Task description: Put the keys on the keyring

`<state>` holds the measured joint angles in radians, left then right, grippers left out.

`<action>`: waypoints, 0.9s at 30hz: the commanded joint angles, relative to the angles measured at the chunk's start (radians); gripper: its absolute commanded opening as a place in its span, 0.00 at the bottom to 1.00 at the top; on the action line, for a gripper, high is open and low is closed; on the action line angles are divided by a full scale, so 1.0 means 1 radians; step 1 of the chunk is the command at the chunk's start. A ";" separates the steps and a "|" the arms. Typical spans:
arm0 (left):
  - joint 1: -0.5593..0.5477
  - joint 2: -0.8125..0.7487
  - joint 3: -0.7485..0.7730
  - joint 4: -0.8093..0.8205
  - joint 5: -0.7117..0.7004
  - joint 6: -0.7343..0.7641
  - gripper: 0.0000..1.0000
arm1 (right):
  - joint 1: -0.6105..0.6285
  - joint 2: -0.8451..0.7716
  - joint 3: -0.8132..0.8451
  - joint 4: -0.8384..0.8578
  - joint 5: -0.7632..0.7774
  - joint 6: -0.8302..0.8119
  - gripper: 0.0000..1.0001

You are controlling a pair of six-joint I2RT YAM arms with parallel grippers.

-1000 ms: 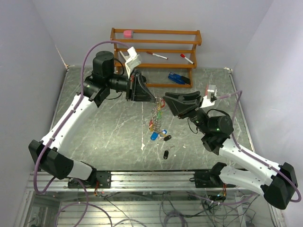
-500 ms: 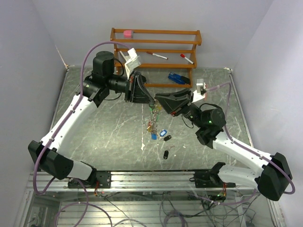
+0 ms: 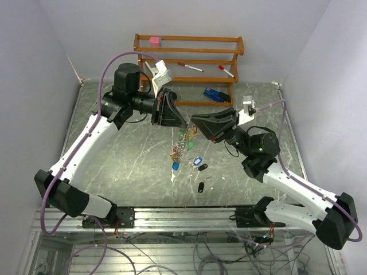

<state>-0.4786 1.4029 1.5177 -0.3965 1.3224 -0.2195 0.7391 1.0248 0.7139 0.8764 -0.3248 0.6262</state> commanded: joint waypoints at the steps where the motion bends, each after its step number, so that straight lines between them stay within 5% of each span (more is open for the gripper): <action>1: 0.002 0.001 0.041 -0.002 0.005 0.020 0.07 | 0.000 -0.025 0.034 -0.007 -0.002 0.016 0.17; 12: 0.002 0.000 0.067 0.001 0.007 0.009 0.07 | 0.001 0.009 -0.006 0.058 -0.013 0.061 0.15; 27: 0.002 -0.016 0.046 0.029 0.023 -0.019 0.07 | -0.001 -0.002 0.048 -0.112 -0.083 0.024 0.21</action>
<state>-0.4786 1.4120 1.5478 -0.4160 1.3128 -0.2153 0.7387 1.0328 0.7502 0.8017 -0.3756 0.6571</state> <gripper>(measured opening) 0.071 0.212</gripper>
